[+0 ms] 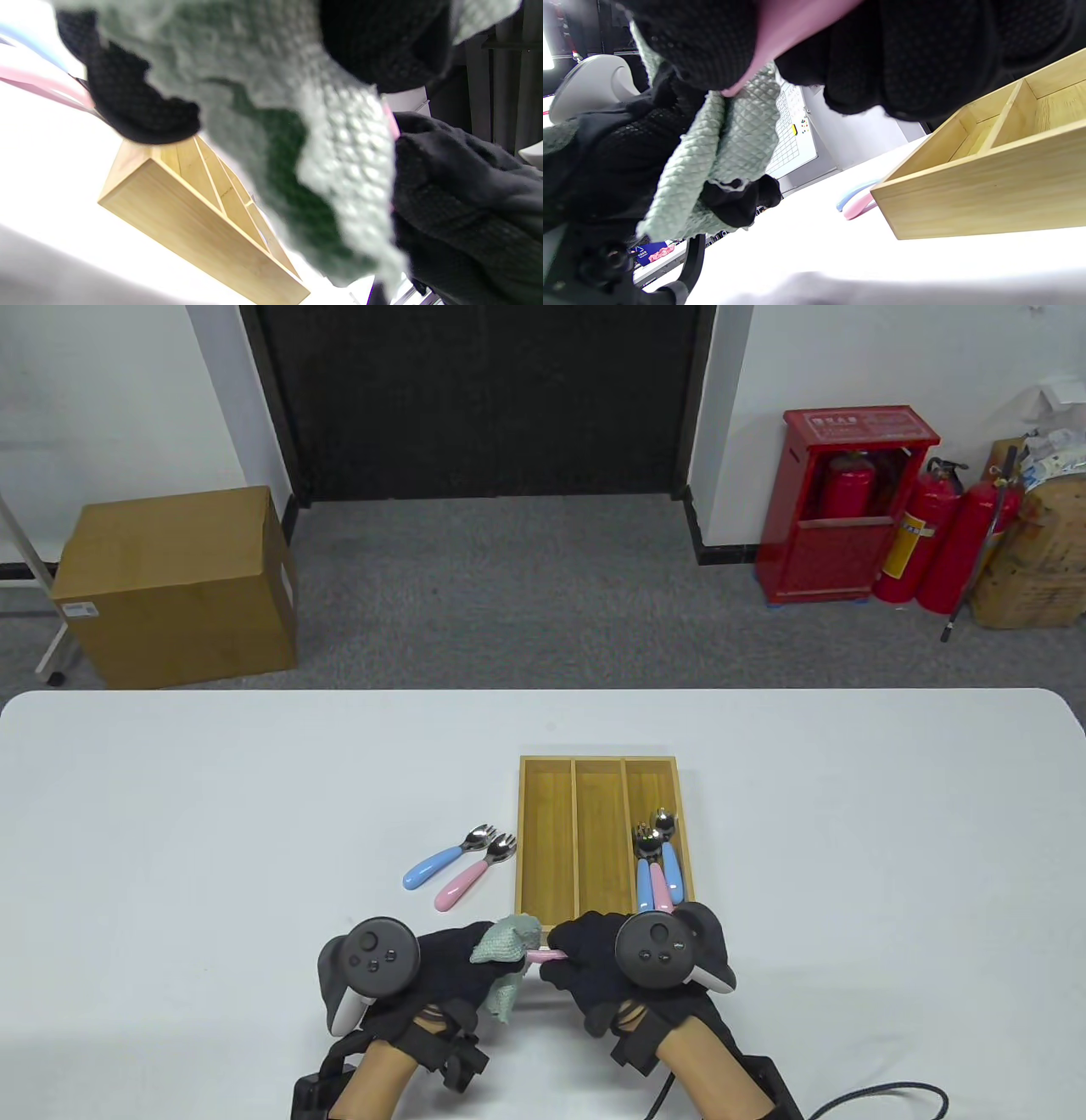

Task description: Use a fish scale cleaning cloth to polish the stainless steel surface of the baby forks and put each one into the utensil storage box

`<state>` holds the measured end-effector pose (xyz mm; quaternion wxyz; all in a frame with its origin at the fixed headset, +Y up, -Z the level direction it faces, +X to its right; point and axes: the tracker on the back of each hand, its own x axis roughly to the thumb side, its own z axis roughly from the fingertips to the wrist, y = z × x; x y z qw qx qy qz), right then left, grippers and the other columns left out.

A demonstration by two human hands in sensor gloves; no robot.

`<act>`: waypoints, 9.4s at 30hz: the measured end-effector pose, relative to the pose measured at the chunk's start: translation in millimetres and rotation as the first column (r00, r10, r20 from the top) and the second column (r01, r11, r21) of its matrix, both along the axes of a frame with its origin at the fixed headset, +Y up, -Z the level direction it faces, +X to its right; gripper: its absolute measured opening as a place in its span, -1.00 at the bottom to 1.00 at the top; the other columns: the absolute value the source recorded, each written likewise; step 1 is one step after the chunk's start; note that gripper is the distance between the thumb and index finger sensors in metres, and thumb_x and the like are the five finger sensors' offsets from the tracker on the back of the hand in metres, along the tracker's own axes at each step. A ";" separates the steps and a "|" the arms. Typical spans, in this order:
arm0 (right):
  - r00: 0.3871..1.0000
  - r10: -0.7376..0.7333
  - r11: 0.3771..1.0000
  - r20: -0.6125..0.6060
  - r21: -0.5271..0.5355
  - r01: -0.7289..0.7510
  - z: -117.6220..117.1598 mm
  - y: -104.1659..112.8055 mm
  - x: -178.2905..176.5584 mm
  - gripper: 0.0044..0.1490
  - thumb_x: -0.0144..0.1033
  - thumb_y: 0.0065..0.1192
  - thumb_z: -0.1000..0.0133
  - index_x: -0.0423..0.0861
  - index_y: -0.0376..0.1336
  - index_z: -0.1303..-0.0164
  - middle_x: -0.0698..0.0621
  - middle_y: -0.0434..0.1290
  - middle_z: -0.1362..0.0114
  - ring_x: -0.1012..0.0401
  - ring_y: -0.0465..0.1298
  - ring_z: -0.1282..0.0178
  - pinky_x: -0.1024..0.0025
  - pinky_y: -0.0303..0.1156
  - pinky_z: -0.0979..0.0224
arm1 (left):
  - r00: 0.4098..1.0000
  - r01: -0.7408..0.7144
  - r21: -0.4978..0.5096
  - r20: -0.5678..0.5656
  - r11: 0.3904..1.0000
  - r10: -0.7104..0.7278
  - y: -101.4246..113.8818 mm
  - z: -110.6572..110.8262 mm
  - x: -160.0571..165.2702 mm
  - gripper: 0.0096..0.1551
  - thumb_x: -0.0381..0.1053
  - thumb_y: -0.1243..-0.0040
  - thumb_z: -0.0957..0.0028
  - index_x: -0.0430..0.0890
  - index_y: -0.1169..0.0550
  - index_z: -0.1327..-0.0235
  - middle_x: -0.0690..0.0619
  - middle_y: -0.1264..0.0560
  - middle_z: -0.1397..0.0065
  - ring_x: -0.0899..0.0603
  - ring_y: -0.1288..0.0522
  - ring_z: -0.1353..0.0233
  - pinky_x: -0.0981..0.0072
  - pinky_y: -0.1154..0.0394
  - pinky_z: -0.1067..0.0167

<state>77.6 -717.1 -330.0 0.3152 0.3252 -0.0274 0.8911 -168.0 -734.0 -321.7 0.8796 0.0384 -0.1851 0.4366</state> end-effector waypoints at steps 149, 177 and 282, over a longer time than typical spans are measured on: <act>0.928 -0.358 0.919 -0.107 -0.217 0.330 -15.0 -4.6 -18.7 -0.48 -0.35 0.37 0.01 -0.18 0.40 -0.16 -0.34 0.34 -0.41 -0.25 0.45 -0.18 -0.34 0.28 -0.24 | 0.878 -0.139 -0.487 0.343 0.863 0.335 -46.1 -13.1 10.6 0.02 0.56 -0.06 0.04 -0.24 -0.53 -0.31 -0.19 -0.69 -0.13 -0.30 -0.70 -0.08 -0.32 -0.39 -0.22; 0.722 -0.658 0.677 0.215 -0.250 0.692 -43.1 -27.4 54.6 -0.53 -0.26 0.30 -0.01 -0.24 0.40 -0.01 -0.35 0.46 -0.25 -0.16 0.62 0.04 -0.26 0.45 -0.09 | 0.952 0.078 -0.158 -0.283 0.984 -0.121 -10.3 -20.7 -76.9 -0.26 0.33 -0.20 -0.13 -0.06 -0.45 -0.45 -0.16 -0.55 -0.37 -0.31 -0.59 -0.29 -0.38 -0.25 -0.35; 0.855 -0.518 0.829 0.035 -0.227 0.512 -29.8 -10.2 20.6 -0.43 -0.25 0.44 0.21 -0.26 0.53 0.07 -0.25 0.74 0.22 0.03 0.77 0.52 -0.02 0.63 0.30 | 0.990 -0.055 -0.046 0.129 0.997 0.061 -3.7 8.8 18.9 -0.46 0.08 -0.22 0.01 0.02 -0.56 -0.27 -0.05 -0.66 0.01 -0.09 -0.63 0.23 -0.22 -0.47 -0.16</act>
